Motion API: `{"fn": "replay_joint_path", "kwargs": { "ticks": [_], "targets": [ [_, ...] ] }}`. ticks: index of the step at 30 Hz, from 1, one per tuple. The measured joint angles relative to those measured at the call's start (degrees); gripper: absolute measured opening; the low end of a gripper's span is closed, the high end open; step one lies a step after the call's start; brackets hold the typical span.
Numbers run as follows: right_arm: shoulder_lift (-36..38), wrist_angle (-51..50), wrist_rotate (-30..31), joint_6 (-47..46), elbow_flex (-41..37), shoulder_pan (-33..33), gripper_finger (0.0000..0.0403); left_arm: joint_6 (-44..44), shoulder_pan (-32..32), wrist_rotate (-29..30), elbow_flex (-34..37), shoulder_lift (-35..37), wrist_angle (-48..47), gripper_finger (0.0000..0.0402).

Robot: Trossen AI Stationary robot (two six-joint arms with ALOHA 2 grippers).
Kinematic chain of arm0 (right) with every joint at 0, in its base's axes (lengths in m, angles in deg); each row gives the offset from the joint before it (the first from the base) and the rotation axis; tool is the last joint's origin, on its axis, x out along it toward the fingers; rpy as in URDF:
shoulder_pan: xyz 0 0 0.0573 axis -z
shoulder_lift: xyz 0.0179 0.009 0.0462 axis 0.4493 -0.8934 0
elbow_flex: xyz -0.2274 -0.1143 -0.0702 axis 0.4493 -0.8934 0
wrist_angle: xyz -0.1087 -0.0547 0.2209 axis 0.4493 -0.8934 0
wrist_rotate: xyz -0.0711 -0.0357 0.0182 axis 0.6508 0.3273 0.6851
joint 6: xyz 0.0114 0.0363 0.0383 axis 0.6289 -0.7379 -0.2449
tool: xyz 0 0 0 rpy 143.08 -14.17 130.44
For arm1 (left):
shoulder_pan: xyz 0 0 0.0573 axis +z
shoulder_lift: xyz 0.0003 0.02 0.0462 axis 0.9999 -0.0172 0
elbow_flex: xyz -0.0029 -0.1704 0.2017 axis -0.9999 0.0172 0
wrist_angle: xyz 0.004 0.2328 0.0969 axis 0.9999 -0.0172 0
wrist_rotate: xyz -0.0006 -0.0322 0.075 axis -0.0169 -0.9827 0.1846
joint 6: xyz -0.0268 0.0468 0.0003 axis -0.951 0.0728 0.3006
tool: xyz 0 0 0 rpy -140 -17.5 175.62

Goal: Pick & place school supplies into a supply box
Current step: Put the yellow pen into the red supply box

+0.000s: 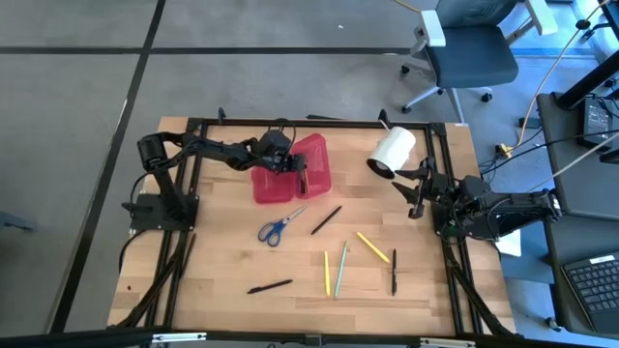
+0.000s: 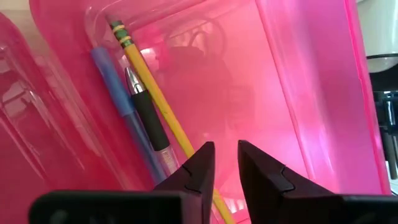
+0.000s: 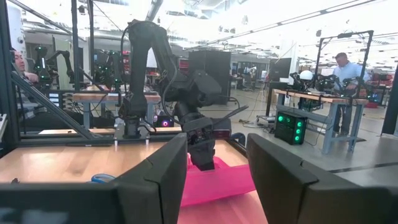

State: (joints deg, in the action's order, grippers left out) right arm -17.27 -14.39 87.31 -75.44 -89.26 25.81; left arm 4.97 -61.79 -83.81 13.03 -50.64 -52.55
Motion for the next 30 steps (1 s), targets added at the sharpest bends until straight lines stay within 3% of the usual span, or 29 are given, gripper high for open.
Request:
{"fn": "replay_joint_path", "kwargs": {
  "ticks": [3,8,11,16,19,24,30],
  "targets": [
    [0.0,0.0,0.0,0.0,0.0,0.0,0.0172,1.1,0.0,-0.8,0.0,0.3,0.1,0.0084],
    [0.0,0.0,0.0,-0.1,0.0,0.0,0.0172,6.0,-0.2,-8.0,0.0,3.2,-0.7,0.0101],
    [0.0,0.1,0.0,0.6,0.0,0.0,0.0172,10.3,-1.1,-8.2,0.0,6.9,-4.2,0.0104],
    [-1.4,-4.6,-0.5,-0.3,3.4,-0.6,0.0172,20.5,-4.4,3.3,0.2,14.3,-15.3,0.0102],
    [-5.0,-9.7,-0.5,-1.7,6.5,-1.8,0.0172,24.9,-8.0,10.6,3.1,17.6,-14.6,0.0103],
    [-16.8,-10.6,-0.5,-2.4,12.1,-4.6,0.0172,25.4,-12.7,19.1,11.5,20.2,-4.4,0.0103],
    [-36.3,-27.3,-0.6,-14.7,25.8,-7.7,0.0172,26.6,-15.9,22.9,19.3,22.2,9.3,0.0101]
  ]
}}
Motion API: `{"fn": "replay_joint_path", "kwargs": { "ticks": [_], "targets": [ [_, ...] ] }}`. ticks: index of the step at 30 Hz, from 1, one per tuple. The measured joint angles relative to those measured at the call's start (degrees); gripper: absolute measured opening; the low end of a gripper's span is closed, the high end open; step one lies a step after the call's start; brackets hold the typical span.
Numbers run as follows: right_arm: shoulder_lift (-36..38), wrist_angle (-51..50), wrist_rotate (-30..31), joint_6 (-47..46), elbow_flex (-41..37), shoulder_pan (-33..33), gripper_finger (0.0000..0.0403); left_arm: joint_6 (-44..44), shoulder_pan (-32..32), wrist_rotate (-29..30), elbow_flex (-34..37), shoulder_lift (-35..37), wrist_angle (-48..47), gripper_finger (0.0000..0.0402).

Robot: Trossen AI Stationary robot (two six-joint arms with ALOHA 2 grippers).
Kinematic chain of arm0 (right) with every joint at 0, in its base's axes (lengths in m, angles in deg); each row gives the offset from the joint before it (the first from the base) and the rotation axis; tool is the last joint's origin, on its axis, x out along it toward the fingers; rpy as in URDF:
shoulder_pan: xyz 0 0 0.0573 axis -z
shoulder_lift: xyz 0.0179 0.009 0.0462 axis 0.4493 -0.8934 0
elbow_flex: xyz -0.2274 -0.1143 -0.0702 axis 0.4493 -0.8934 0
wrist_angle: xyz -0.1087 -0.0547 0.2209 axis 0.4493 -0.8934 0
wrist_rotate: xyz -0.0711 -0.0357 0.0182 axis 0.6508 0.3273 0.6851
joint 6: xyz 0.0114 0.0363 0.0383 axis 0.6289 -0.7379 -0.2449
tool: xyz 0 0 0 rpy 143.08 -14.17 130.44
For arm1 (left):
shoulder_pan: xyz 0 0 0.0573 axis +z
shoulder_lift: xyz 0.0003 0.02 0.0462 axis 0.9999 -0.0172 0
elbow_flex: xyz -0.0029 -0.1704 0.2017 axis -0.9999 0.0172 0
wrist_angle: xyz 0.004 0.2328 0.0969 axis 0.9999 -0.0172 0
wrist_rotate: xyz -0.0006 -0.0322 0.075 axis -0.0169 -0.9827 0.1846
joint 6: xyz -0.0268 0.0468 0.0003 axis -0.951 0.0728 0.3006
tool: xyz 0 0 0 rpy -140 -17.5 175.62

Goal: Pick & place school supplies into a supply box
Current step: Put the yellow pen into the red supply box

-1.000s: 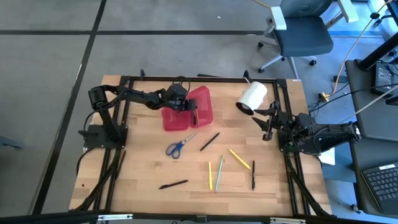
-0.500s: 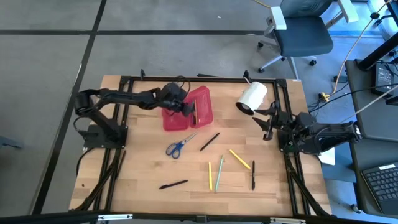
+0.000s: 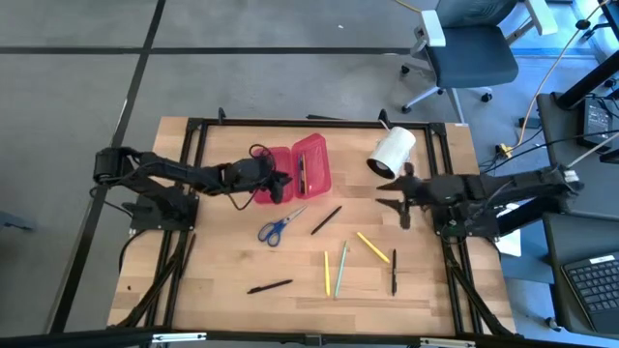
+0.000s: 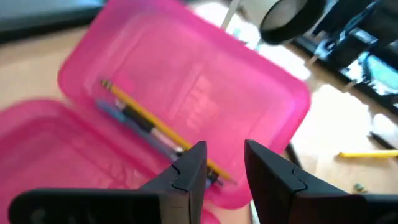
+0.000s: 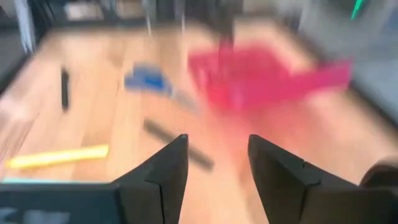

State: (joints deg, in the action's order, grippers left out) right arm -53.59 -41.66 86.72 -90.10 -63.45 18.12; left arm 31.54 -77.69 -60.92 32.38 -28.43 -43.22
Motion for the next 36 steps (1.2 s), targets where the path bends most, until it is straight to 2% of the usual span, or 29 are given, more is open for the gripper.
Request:
{"fn": "replay_joint_path", "kwargs": {
  "ticks": [7,11,17,22,28,36],
  "targets": [
    [-21.8,-23.8,-3.2,-19.2,17.5,-5.5,0.0172,7.5,-1.6,0.8,1.1,2.4,8.3,0.0104],
    [-30.9,-32.1,-5.0,-28.4,24.0,-8.9,0.0172,11.5,-2.3,0.2,1.1,4.9,9.0,0.0102],
    [-40.9,-32.5,-13.5,-36.3,26.6,-12.7,0.0172,16.8,-3.2,-2.2,1.1,8.9,8.9,0.0106],
    [-46.2,-32.7,-13.7,-43.0,26.6,-14.4,0.0172,19.5,-5.2,-1.2,1.1,9.9,9.0,0.0106],
    [-48.9,-32.6,-16.3,-48.6,26.6,-16.1,0.0172,20.7,-7.5,-0.5,1.1,8.5,8.7,0.0103],
    [-53.4,-30.3,-16.5,-48.6,26.6,-16.9,0.0172,21.9,-7.7,-0.4,1.1,8.5,8.5,0.0102]
  ]
}}
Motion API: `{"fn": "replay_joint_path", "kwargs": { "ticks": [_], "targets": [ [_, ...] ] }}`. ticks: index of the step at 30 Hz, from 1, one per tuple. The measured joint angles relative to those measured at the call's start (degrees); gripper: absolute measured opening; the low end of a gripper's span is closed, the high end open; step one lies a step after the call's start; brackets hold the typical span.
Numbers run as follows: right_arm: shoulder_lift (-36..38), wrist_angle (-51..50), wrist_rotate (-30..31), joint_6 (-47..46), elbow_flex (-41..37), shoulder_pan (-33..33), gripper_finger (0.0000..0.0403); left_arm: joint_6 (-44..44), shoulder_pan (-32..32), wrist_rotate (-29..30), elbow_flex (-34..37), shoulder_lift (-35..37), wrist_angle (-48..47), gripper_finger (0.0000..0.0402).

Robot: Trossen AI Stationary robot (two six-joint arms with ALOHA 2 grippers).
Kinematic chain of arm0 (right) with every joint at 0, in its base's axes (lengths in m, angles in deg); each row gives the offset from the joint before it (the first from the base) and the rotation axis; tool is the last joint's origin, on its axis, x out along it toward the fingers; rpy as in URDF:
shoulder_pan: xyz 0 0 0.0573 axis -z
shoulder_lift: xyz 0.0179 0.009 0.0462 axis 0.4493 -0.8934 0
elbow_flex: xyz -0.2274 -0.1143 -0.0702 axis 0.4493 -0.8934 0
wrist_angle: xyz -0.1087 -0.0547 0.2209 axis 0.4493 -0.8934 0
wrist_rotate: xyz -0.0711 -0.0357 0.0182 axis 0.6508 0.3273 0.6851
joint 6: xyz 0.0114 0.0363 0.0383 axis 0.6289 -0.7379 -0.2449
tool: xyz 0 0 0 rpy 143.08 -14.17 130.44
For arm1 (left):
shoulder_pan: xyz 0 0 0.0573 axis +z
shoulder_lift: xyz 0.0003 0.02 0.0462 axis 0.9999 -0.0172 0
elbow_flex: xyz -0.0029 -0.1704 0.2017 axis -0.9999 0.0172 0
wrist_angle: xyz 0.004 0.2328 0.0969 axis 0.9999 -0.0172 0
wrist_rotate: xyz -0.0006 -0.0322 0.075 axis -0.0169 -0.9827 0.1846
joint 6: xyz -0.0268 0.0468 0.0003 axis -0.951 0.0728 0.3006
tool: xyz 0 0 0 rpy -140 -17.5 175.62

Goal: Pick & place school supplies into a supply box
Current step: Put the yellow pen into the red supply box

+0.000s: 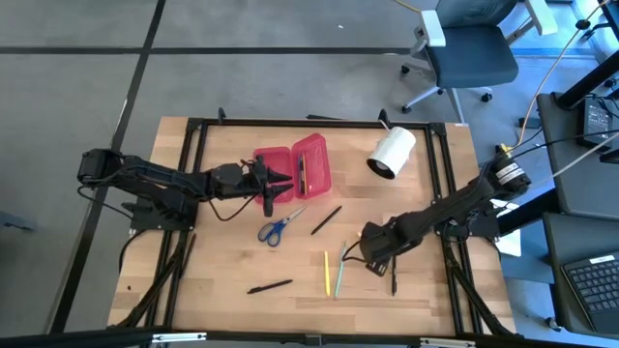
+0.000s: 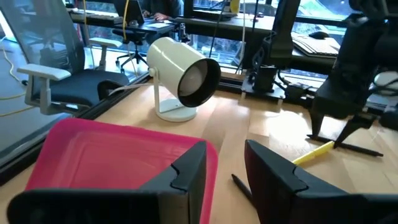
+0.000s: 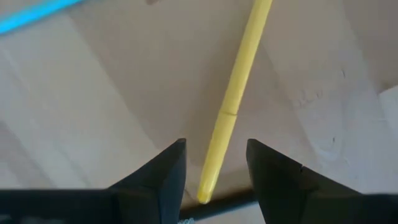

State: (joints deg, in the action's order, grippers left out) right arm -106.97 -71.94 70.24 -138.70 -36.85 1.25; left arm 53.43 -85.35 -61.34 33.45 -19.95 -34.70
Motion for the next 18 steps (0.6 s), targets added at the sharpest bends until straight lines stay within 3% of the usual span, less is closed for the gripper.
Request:
{"fn": "replay_joint_path", "kwargs": {
  "ticks": [7,18],
  "targets": [
    [-3.9,0.2,0.0,0.2,0.0,0.0,0.0167,0.0,0.0,0.0,0.0,0.0,0.0,0.0105],
    [-4.9,0.9,-1.3,0.2,0.0,0.0,0.0089,0.0,0.0,0.0,0.0,0.0,0.0,0.0103]
  ]
}}
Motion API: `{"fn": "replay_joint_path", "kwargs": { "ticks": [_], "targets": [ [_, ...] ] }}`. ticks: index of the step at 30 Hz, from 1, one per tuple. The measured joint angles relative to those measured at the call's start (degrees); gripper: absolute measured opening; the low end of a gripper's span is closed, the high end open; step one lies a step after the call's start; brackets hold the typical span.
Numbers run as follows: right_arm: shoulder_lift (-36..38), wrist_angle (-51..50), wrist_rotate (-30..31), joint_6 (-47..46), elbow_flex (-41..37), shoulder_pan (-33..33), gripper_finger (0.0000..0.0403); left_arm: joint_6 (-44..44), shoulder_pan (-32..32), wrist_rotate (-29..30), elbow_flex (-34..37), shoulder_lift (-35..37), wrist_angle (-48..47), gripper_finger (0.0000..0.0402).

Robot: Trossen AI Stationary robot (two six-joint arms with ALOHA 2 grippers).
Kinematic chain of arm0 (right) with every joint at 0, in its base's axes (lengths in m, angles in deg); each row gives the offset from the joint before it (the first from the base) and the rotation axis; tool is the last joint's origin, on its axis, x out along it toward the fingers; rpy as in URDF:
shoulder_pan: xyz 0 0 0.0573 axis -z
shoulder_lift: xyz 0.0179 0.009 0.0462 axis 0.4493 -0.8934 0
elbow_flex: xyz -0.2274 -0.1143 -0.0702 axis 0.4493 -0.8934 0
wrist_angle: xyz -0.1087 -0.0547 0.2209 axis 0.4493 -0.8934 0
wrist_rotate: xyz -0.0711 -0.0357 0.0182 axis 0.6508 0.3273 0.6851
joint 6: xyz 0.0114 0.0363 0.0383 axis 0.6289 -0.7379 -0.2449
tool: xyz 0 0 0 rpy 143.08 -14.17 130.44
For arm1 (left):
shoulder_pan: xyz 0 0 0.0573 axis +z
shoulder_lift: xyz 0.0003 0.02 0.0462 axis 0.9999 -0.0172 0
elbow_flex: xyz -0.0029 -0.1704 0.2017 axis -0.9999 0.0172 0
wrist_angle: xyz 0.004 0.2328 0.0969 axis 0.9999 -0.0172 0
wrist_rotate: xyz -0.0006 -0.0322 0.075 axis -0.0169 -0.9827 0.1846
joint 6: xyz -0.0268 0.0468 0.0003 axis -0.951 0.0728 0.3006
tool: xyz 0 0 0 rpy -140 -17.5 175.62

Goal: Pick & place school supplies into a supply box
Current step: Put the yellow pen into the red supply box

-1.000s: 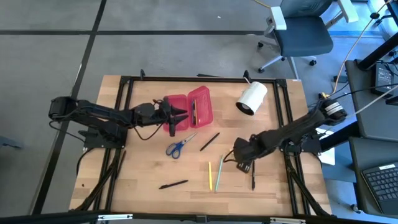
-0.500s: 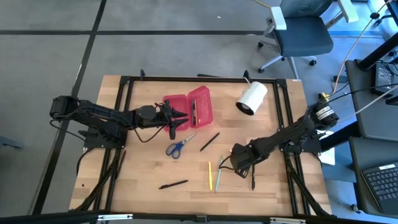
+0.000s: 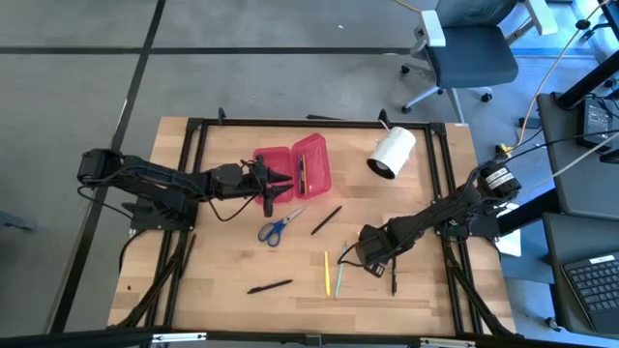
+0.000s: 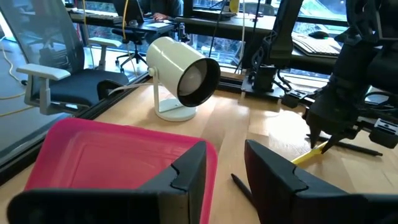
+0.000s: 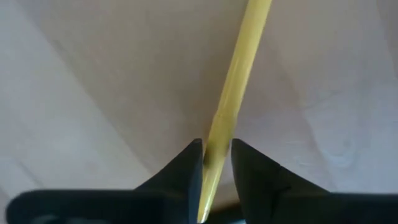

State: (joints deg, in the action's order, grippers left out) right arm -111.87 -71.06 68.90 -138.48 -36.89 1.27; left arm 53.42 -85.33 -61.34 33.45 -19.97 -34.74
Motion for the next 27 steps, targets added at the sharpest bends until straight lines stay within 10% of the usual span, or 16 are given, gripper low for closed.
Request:
{"fn": "replay_joint_path", "kwargs": {
  "ticks": [27],
  "targets": [
    [-1.3,3.3,-1.3,3.3,-0.1,0.0,0.0042,0.0,0.0,0.0,0.0,0.0,-0.1,0.0107]
  ]
}}
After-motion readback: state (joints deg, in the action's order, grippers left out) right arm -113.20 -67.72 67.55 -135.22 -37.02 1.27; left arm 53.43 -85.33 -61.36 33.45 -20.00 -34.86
